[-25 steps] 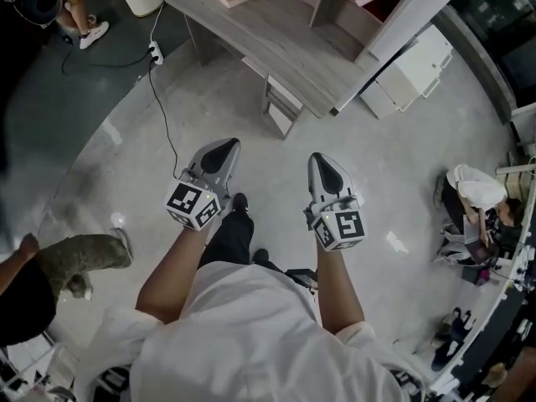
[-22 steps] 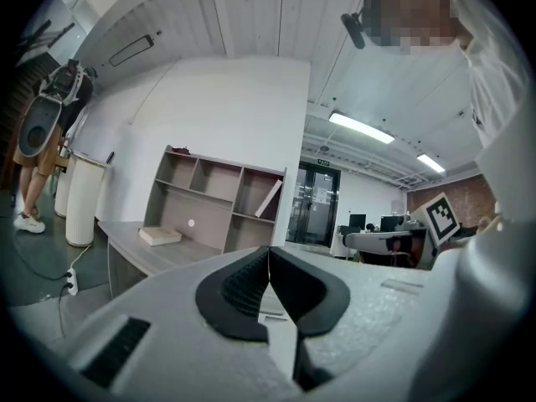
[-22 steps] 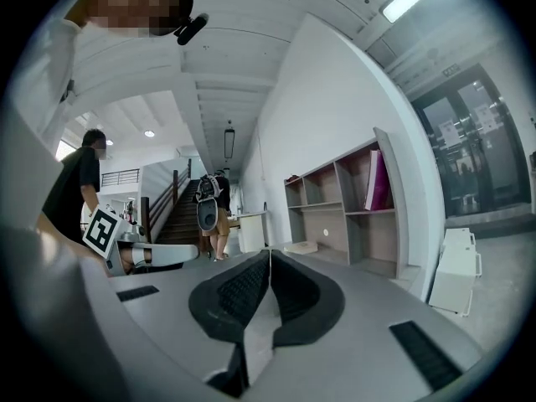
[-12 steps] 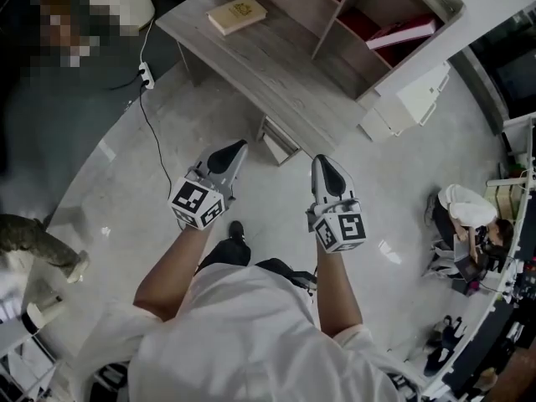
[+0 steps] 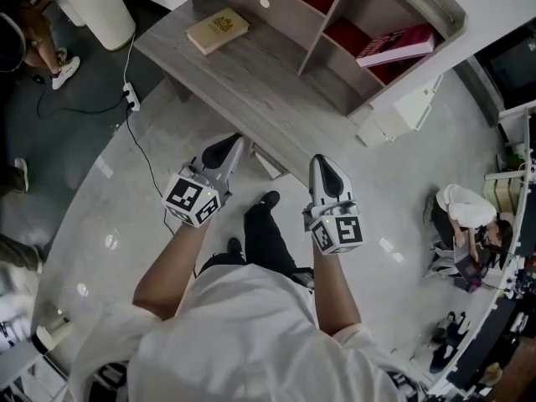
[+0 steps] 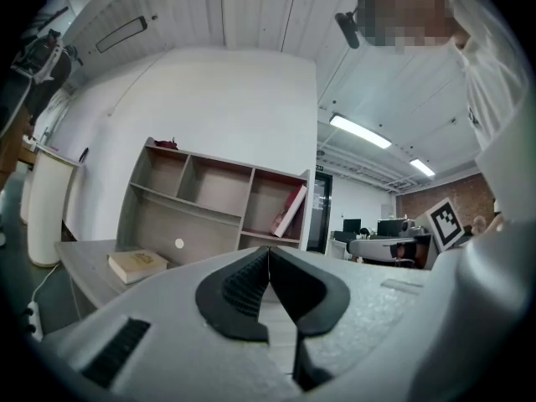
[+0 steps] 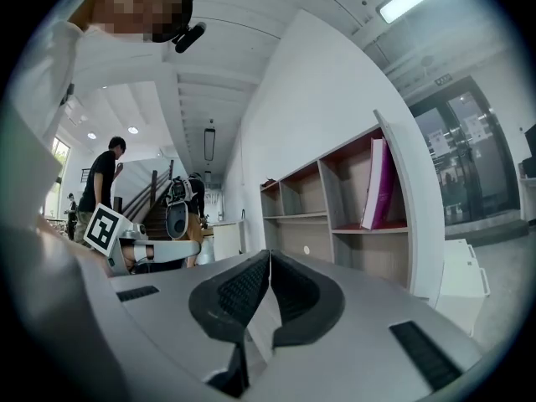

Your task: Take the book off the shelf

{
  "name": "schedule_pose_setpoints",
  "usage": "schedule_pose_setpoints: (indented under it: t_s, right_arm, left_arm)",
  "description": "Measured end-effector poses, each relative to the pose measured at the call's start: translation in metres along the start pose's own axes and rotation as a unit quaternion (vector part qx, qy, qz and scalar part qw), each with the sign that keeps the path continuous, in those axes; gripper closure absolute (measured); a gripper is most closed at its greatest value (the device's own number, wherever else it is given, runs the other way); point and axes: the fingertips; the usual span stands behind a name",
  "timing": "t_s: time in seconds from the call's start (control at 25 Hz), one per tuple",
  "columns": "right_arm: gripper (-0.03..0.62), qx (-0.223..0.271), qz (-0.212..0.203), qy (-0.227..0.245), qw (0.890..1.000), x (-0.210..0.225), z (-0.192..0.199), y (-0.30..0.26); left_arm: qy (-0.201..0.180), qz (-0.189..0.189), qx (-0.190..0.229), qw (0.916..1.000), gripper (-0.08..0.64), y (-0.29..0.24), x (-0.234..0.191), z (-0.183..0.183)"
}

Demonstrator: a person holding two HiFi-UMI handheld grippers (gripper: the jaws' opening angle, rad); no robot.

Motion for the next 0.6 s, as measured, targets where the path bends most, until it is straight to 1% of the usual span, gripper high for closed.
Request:
schedule_pose_setpoints:
  t_s: [0.08, 0.24, 0.4, 0.6]
  right_arm:
    - [0.577, 0.012, 0.007, 0.005, 1.0, 0.018, -0.001, -0.019]
    - [0.577, 0.034, 0.022, 0.014, 0.999, 0.058, -0.018, -0.056]
    - [0.577, 0.039, 0.03, 0.015, 0.999, 0.092, -0.032, -0.083]
    - [0.577, 0.055, 0.05, 0.019, 0.997, 0.133, -0.054, -0.107]
  left_arm:
    - [-0.003, 0.002, -0.003, 1.0, 0.543, -0.023, -0.012, 0.002]
    - [-0.006, 0.006, -0.009, 0.9999, 0.543, -0.072, -0.032, 0.001]
    - [-0.014, 0.013, -0.012, 0.9997, 0.543, -0.121, -0.045, -0.008]
    - [-0.028, 0.035, -0.005, 0.999, 0.543, -0.182, -0.054, -0.025]
Point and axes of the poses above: the fingertips, and each gripper's own axes: y backward along the fingers, x to its right, z out of its underside, and after that the axes turned 5 degrees about x, right-handed
